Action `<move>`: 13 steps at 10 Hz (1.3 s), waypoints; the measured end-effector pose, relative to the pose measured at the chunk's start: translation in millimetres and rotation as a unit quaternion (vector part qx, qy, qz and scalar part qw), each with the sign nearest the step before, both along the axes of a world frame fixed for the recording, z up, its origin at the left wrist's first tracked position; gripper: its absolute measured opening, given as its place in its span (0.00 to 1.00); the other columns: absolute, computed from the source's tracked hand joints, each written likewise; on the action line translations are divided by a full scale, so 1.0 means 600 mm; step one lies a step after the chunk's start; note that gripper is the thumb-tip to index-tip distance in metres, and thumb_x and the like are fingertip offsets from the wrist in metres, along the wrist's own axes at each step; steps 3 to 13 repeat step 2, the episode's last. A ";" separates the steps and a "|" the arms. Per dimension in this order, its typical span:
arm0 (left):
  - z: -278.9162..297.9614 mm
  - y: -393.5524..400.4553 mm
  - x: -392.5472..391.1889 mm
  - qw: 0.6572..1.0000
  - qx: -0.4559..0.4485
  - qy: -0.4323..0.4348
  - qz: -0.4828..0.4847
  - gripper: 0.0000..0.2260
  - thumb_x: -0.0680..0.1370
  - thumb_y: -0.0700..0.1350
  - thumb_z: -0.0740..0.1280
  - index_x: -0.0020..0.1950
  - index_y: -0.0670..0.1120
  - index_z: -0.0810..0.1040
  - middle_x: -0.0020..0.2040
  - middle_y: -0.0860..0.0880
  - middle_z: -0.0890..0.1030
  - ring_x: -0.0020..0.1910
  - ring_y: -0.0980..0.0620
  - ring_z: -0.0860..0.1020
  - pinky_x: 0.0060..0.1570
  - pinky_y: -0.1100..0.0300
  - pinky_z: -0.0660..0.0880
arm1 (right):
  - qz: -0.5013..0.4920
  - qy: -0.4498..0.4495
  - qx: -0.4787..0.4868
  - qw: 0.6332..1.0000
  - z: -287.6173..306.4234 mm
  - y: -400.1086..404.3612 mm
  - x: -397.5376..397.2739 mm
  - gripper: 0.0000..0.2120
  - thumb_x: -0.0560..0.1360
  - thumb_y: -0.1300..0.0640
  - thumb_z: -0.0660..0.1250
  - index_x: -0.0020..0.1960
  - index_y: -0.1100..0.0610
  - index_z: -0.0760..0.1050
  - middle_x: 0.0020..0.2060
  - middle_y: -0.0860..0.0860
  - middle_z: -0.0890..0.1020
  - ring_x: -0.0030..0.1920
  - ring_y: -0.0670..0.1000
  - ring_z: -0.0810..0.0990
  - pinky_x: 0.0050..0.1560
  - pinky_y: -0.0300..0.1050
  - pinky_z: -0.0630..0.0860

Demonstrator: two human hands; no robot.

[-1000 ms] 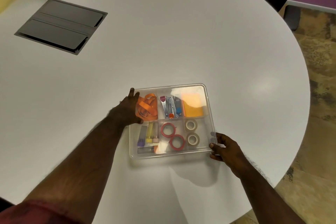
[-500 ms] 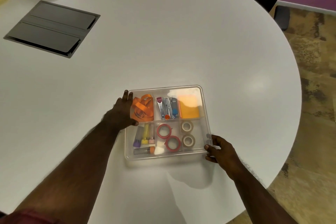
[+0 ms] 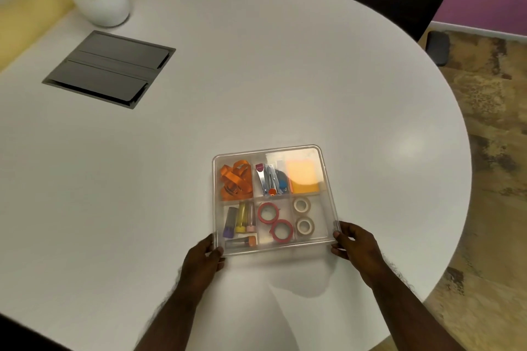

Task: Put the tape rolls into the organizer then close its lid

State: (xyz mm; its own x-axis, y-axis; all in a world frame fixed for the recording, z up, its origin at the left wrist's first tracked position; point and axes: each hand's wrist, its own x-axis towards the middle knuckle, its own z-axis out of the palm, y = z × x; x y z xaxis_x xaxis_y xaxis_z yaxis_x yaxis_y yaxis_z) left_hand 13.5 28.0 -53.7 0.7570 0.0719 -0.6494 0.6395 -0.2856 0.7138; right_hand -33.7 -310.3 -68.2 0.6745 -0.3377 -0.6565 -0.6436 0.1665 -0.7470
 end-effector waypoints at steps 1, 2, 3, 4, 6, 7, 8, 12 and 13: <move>0.014 -0.004 0.006 0.999 0.015 0.026 -0.030 0.19 0.80 0.38 0.62 0.71 0.42 0.69 0.52 0.41 0.77 0.46 0.45 0.77 0.43 0.54 0.77 | -0.003 0.025 -0.017 1.000 0.013 0.003 0.003 0.14 0.79 0.62 0.65 0.64 0.63 0.75 0.48 0.59 0.80 0.42 0.56 0.81 0.49 0.54 0.82; 0.031 0.008 0.007 0.995 0.079 0.017 -0.062 0.24 0.79 0.44 0.65 0.75 0.45 0.64 0.63 0.41 0.76 0.57 0.43 0.77 0.56 0.48 0.76 | 0.049 0.058 -0.088 0.993 0.039 0.009 -0.002 0.16 0.79 0.55 0.65 0.65 0.59 0.74 0.50 0.57 0.81 0.48 0.58 0.81 0.50 0.56 0.82; 0.031 0.008 0.007 0.995 0.079 0.017 -0.062 0.24 0.79 0.44 0.65 0.75 0.45 0.64 0.63 0.41 0.76 0.57 0.43 0.77 0.56 0.48 0.76 | 0.049 0.058 -0.088 0.993 0.039 0.009 -0.002 0.16 0.79 0.55 0.65 0.65 0.59 0.74 0.50 0.57 0.81 0.48 0.58 0.81 0.50 0.56 0.82; 0.031 0.008 0.007 0.995 0.079 0.017 -0.062 0.24 0.79 0.44 0.65 0.75 0.45 0.64 0.63 0.41 0.76 0.57 0.43 0.77 0.56 0.48 0.76 | 0.049 0.058 -0.088 0.993 0.039 0.009 -0.002 0.16 0.79 0.55 0.65 0.65 0.59 0.74 0.50 0.57 0.81 0.48 0.58 0.81 0.50 0.56 0.82; 0.031 0.008 0.007 0.995 0.079 0.017 -0.062 0.24 0.79 0.44 0.65 0.75 0.45 0.64 0.63 0.41 0.76 0.57 0.43 0.77 0.56 0.48 0.76 | 0.049 0.058 -0.088 0.993 0.039 0.009 -0.002 0.16 0.79 0.55 0.65 0.65 0.59 0.74 0.50 0.57 0.81 0.48 0.58 0.81 0.50 0.56 0.82; 0.031 0.008 0.007 0.995 0.079 0.017 -0.062 0.24 0.79 0.44 0.65 0.75 0.45 0.64 0.63 0.41 0.76 0.57 0.43 0.77 0.56 0.48 0.76 | 0.049 0.058 -0.088 0.993 0.039 0.009 -0.002 0.16 0.79 0.55 0.65 0.65 0.59 0.74 0.50 0.57 0.81 0.48 0.58 0.81 0.50 0.56 0.82; 0.031 0.008 0.007 0.995 0.079 0.017 -0.062 0.24 0.79 0.44 0.65 0.75 0.45 0.64 0.63 0.41 0.76 0.57 0.43 0.77 0.56 0.48 0.76 | 0.049 0.058 -0.088 0.993 0.039 0.009 -0.002 0.16 0.79 0.55 0.65 0.65 0.59 0.74 0.50 0.57 0.81 0.48 0.58 0.81 0.50 0.56 0.82; 0.031 0.008 0.007 0.995 0.079 0.017 -0.062 0.24 0.79 0.44 0.65 0.75 0.45 0.64 0.63 0.41 0.76 0.57 0.43 0.77 0.56 0.48 0.76 | 0.049 0.058 -0.088 0.993 0.039 0.009 -0.002 0.16 0.79 0.55 0.65 0.65 0.59 0.74 0.50 0.57 0.81 0.48 0.58 0.81 0.50 0.56 0.82; 0.031 0.008 0.007 0.995 0.079 0.017 -0.062 0.24 0.79 0.44 0.65 0.75 0.45 0.64 0.63 0.41 0.76 0.57 0.43 0.77 0.56 0.48 0.76 | 0.049 0.058 -0.088 0.993 0.039 0.009 -0.002 0.16 0.79 0.55 0.65 0.65 0.59 0.74 0.50 0.57 0.81 0.48 0.58 0.81 0.50 0.56 0.82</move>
